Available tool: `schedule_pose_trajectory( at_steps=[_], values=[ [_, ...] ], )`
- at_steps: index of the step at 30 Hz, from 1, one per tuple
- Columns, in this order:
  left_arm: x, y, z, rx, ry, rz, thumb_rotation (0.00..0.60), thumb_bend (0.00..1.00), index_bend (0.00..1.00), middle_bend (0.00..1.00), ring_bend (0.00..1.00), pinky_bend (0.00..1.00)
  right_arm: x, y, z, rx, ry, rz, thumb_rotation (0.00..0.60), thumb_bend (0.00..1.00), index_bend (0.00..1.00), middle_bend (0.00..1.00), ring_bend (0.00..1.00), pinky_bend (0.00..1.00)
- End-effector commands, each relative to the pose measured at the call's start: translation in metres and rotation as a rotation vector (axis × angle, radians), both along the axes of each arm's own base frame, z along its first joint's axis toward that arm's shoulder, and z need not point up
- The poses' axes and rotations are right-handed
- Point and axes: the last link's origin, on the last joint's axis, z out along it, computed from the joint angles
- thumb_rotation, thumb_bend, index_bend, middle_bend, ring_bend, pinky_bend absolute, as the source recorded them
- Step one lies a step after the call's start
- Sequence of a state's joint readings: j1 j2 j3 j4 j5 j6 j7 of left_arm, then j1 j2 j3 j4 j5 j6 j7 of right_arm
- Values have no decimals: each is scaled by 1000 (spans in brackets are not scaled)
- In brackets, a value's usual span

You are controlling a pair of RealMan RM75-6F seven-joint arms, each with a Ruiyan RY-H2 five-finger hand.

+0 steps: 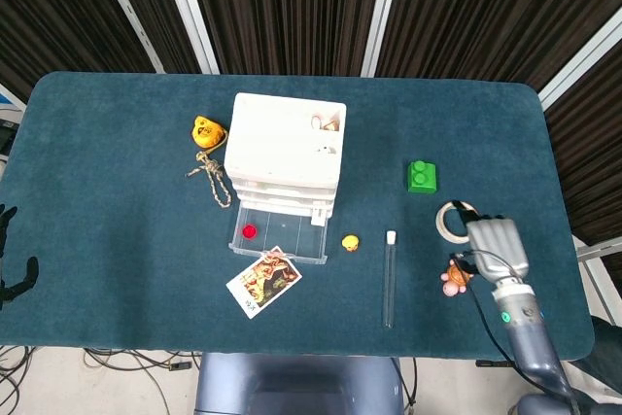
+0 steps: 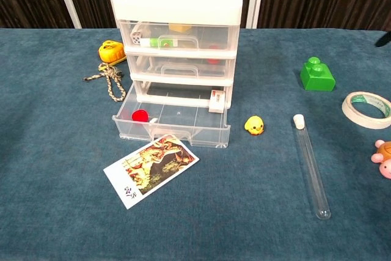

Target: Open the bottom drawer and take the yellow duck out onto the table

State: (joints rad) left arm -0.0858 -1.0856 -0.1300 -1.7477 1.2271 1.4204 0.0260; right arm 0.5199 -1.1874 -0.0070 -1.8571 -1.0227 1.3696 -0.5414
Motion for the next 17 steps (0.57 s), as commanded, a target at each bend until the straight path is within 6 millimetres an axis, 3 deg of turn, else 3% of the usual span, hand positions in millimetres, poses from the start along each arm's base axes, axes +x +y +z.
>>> schedule_pose_trajectory(
  at_steps=[1,11,17],
  values=[
    [0,0,0,1,7,-4,600,462,0,0,0,0,-20,32,7,-74,-31,30,600,160,116,202,299,322],
    [1,-1,0,12,31,-19,600,461,0,0,0,0,-42,78,8,-207,-88,112,600,142,115,184,258,271],
    [2,-3,0,11,58,-35,600,462,0,0,0,0,-48,85,4,-162,-72,80,600,141,99,175,238,262]
  ],
)
